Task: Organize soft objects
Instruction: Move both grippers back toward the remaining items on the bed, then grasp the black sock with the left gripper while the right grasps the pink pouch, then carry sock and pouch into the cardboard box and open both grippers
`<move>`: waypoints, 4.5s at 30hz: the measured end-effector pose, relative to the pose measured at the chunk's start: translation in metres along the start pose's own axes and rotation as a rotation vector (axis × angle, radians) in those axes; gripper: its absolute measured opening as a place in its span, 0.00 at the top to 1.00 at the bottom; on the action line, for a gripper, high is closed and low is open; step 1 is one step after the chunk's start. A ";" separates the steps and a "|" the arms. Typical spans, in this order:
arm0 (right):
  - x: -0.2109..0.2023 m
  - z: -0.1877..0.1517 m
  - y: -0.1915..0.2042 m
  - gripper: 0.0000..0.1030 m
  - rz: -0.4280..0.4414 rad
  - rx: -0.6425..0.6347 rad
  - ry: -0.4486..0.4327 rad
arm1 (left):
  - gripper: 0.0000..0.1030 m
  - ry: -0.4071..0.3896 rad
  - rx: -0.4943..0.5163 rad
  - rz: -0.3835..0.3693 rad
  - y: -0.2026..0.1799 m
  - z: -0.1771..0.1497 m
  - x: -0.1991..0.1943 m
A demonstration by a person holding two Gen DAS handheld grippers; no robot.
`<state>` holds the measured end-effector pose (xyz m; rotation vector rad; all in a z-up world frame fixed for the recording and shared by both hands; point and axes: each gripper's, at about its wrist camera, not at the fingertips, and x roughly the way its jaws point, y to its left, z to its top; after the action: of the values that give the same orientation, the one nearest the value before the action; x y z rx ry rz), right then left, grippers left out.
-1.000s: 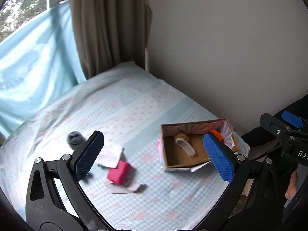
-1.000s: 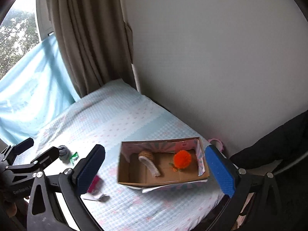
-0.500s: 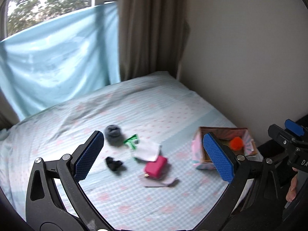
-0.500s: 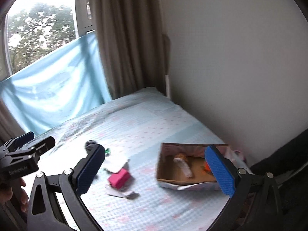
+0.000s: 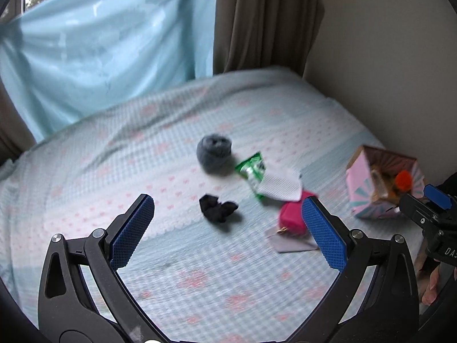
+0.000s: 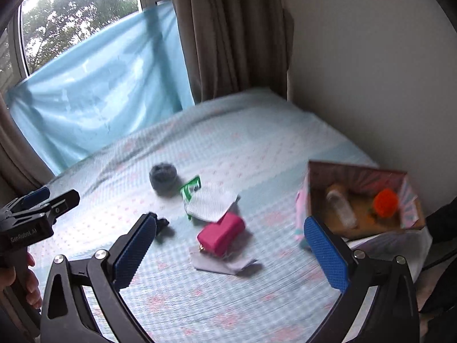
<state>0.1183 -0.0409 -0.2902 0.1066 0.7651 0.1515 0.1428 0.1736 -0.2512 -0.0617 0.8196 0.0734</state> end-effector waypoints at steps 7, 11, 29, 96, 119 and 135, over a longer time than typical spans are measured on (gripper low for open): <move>0.083 -0.023 0.014 0.00 -0.062 0.033 0.029 | 0.01 0.033 0.014 -0.022 0.015 -0.034 0.092; 0.131 -0.033 0.019 0.00 -0.079 0.064 0.057 | 0.03 0.044 0.031 -0.025 0.020 -0.048 0.146; 0.269 -0.062 0.034 0.06 -0.176 0.070 0.198 | 0.19 0.113 0.017 -0.018 0.023 -0.080 0.269; -0.028 0.114 -0.129 0.53 -0.047 0.125 0.010 | 0.79 -0.003 0.033 -0.163 -0.237 0.113 0.016; 0.083 0.064 -0.338 0.53 -0.011 0.270 0.375 | 0.79 0.479 0.312 -0.212 -0.447 0.046 0.194; 0.152 0.061 -0.343 0.00 0.072 0.289 0.459 | 0.00 0.535 0.387 -0.127 -0.433 0.030 0.235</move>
<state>0.3022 -0.3540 -0.4018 0.3830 1.2402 0.1339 0.3630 -0.2451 -0.3907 0.2422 1.3485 -0.2317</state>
